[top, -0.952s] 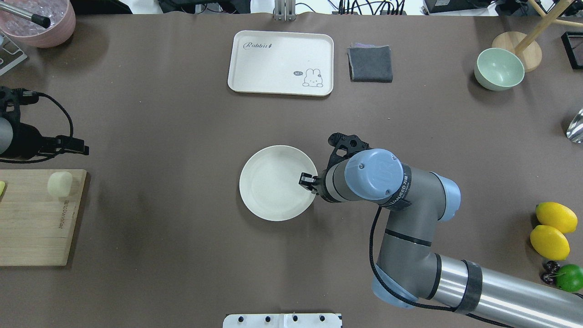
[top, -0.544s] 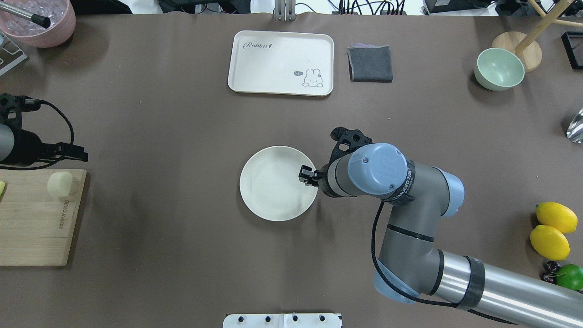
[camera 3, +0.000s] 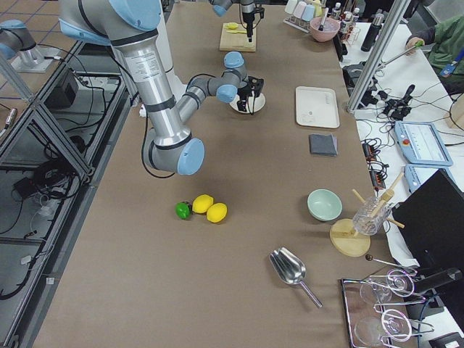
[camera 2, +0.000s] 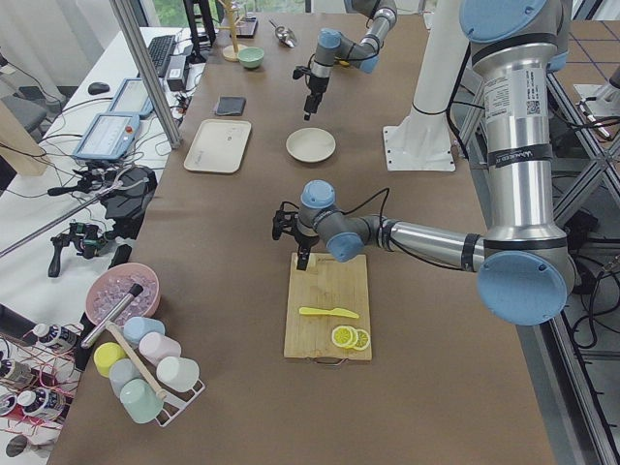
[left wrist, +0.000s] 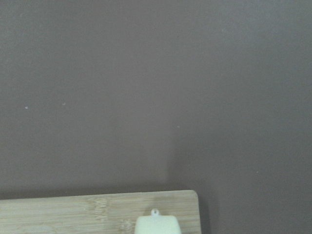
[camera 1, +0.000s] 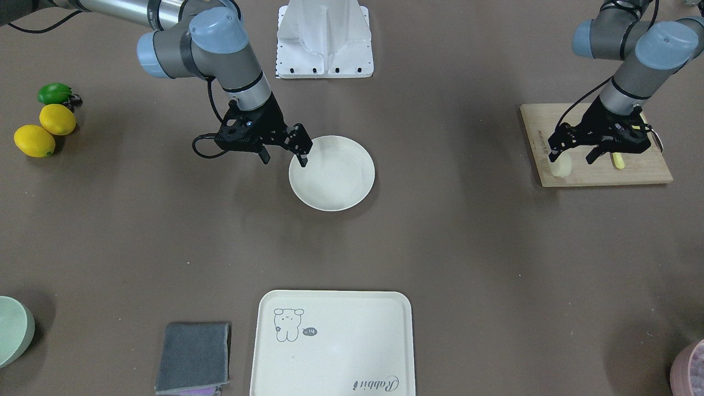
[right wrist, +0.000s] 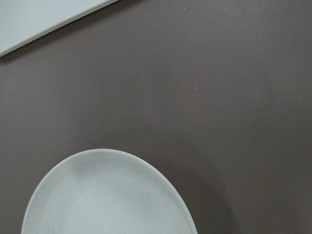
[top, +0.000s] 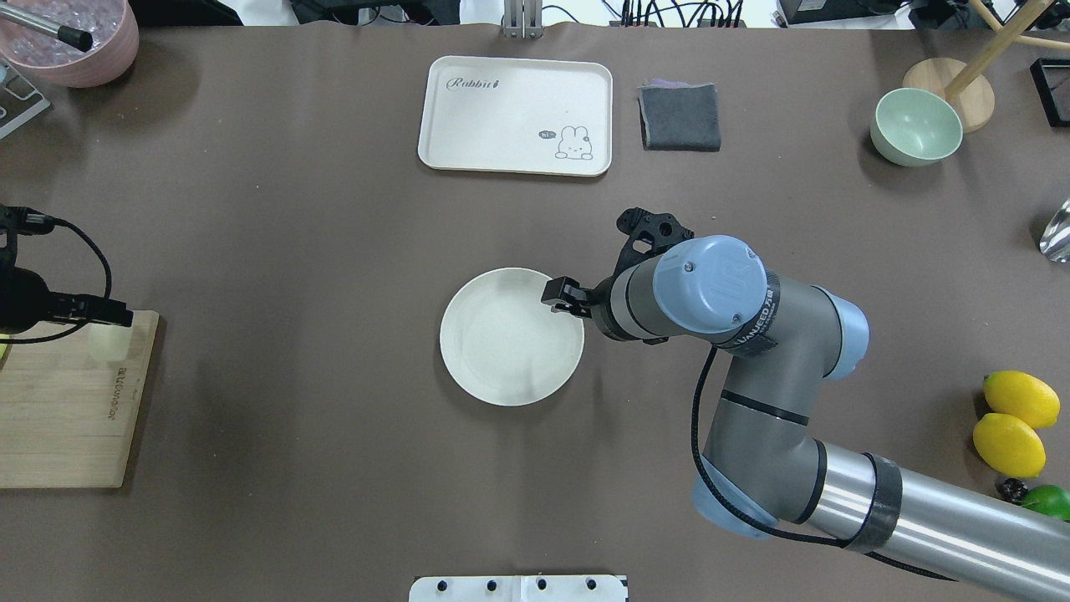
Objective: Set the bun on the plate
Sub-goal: 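Release the plate and withdraw the right gripper while the left arm reaches toward the bun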
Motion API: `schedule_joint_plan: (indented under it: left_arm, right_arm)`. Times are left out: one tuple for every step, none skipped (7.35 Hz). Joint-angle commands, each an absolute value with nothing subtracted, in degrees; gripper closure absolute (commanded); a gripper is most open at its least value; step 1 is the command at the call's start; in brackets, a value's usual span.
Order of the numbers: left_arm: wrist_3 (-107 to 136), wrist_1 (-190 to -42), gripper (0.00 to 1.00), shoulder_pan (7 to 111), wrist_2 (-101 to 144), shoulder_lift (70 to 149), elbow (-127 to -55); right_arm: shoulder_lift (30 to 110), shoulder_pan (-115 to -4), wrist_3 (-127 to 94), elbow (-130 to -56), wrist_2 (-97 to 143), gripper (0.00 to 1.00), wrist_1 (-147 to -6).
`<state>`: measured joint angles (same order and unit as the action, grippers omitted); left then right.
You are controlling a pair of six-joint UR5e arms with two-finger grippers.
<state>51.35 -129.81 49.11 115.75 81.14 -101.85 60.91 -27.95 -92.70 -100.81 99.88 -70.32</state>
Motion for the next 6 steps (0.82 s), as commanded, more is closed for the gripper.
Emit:
schedule_joint_plan:
  left_arm:
    - [50.89,-129.90,0.04,47.20,114.08,80.60,-101.78]
    - [50.80,-129.90,0.16,47.20,114.08,80.68,-101.60]
    - [50.80,-129.90,0.27,47.02,114.08,80.77,-101.60]
    - [50.80,-129.99,0.41,46.93,114.08,80.95,-101.60]
    - [50.80,-129.99,0.50,46.93,114.08,81.03,-101.60]
    - [50.80,-129.99,0.57,46.93,114.08,81.12,-101.60]
  right_arm:
    - [60.91,-29.00,-92.81,-102.04,100.98,0.00,-70.66]
    - [60.91,-29.53,-92.81,-102.22,101.07,0.00,-70.75]
    - [61.00,-30.14,-92.73,-102.39,101.77,0.00,-70.84]
    - [61.08,-31.28,-92.72,-102.39,103.43,0.00,-70.84]
    - [61.17,-32.68,-92.55,-102.48,105.54,0.00,-70.93]
    - [61.78,-35.04,-92.03,-102.83,108.95,0.00,-71.01]
